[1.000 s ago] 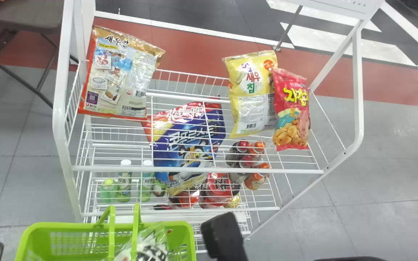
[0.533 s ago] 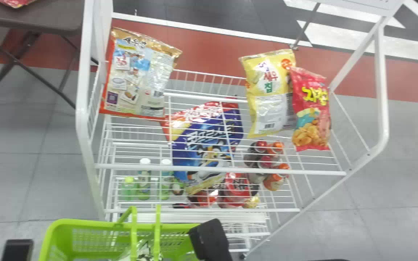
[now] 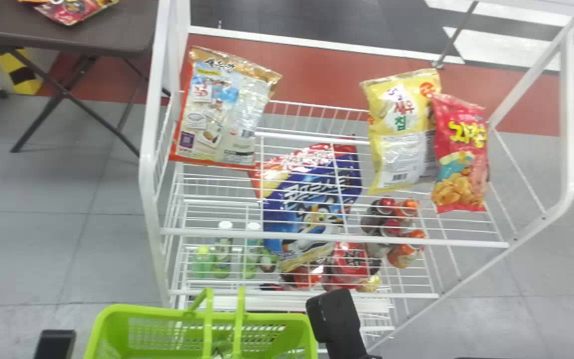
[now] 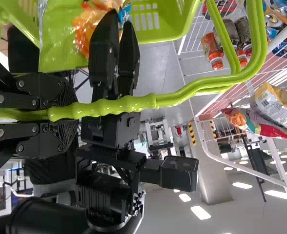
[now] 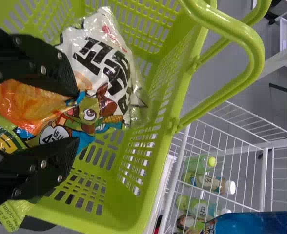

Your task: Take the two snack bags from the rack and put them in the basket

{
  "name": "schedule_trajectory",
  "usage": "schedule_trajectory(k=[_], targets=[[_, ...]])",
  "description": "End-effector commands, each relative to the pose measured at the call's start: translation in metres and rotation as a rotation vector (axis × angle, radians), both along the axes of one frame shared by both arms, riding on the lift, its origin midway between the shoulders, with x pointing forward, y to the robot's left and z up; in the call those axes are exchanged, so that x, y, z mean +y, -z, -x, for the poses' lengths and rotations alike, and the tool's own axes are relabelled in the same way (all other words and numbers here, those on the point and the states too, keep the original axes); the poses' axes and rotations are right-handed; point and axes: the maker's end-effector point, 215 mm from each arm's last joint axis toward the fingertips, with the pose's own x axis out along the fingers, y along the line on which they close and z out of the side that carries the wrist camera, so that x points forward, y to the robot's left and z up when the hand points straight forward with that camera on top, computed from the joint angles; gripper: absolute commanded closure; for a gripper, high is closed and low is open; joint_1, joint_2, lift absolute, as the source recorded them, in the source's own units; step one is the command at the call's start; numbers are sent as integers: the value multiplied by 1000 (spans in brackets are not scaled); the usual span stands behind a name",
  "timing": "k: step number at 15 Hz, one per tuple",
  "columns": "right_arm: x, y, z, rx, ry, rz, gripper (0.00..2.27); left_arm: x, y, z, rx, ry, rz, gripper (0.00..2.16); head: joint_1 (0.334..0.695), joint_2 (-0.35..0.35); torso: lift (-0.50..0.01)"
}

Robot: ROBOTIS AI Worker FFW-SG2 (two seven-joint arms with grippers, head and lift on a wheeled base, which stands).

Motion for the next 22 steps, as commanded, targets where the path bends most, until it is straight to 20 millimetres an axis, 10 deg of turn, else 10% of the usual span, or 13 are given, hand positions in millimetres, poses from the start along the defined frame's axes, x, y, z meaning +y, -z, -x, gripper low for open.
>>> schedule_trajectory(k=[1,5,12,17,22], targets=[[-14,-12,0,-4,9,5,56,0,0,0,0,0,-1,1872,695,-266,-11],[-27,-39,-28,-83,55,-29,60,-3,0,2,1,5,3,1872,695,-339,-11],[-27,-123,-192,-648,268,-218,63,-9,7,13,19,24,-15,1872,695,-269,-11],[18,-195,-238,-1097,352,-261,66,-15,13,17,18,45,-40,1872,695,-213,-11],[67,-184,-294,-1091,369,-236,113,-21,14,19,24,74,-36,1872,695,-128,-11]])
